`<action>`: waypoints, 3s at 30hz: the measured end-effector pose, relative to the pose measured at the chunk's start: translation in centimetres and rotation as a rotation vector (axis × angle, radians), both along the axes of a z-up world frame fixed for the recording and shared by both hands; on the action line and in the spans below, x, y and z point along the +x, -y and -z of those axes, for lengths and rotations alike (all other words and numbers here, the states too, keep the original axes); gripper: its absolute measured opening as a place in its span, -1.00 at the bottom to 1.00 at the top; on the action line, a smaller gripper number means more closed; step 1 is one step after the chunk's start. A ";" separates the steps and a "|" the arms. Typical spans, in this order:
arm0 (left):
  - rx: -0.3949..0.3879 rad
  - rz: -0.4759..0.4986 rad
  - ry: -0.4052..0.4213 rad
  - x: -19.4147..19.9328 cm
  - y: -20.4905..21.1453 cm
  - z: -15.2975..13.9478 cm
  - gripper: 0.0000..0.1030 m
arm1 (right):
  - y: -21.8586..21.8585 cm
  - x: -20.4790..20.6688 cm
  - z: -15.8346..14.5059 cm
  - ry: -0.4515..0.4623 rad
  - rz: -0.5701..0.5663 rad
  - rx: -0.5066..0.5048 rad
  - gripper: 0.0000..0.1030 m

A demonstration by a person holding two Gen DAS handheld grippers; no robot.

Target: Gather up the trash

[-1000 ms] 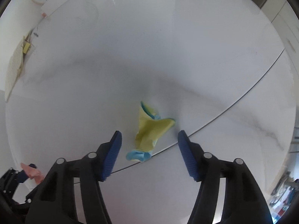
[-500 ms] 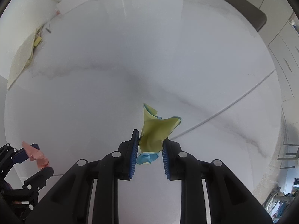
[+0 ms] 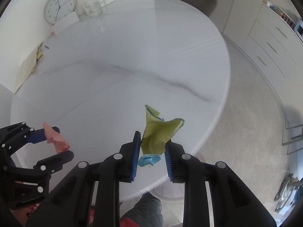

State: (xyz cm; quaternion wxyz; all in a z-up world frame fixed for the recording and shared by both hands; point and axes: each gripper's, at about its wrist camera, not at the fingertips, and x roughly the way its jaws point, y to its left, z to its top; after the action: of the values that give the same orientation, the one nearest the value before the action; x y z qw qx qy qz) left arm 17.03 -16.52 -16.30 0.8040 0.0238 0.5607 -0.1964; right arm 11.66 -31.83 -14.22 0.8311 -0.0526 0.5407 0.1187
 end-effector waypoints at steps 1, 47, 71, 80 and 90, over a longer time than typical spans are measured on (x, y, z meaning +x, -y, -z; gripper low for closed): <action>-0.001 0.025 -0.004 -0.5 1.8 0.1 -0.08 | 1.2 -0.6 -0.1 0.005 0.006 0.008 -0.50; 0.234 0.262 -0.081 -6.5 19.9 3.8 0.77 | 19.5 -6.5 9.6 -0.079 0.161 0.160 -0.48; 0.223 0.057 -0.102 -4.8 11.8 2.7 0.77 | 13.8 -3.4 13.0 -0.148 0.130 0.108 0.82; 0.159 -0.024 -0.012 -3.7 8.8 -1.8 0.77 | 11.2 -4.9 -0.9 0.075 0.062 0.087 0.95; 0.155 -0.220 0.035 -3.5 1.0 -4.2 0.84 | 3.4 -3.4 -2.7 0.089 -0.108 0.066 0.95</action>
State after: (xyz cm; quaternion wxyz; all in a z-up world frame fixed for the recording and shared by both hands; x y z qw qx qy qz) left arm 13.55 -17.55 -12.13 0.8262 0.0275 0.5592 -0.0628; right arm 8.27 -35.20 -11.55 0.8480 -0.0594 0.4953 0.1788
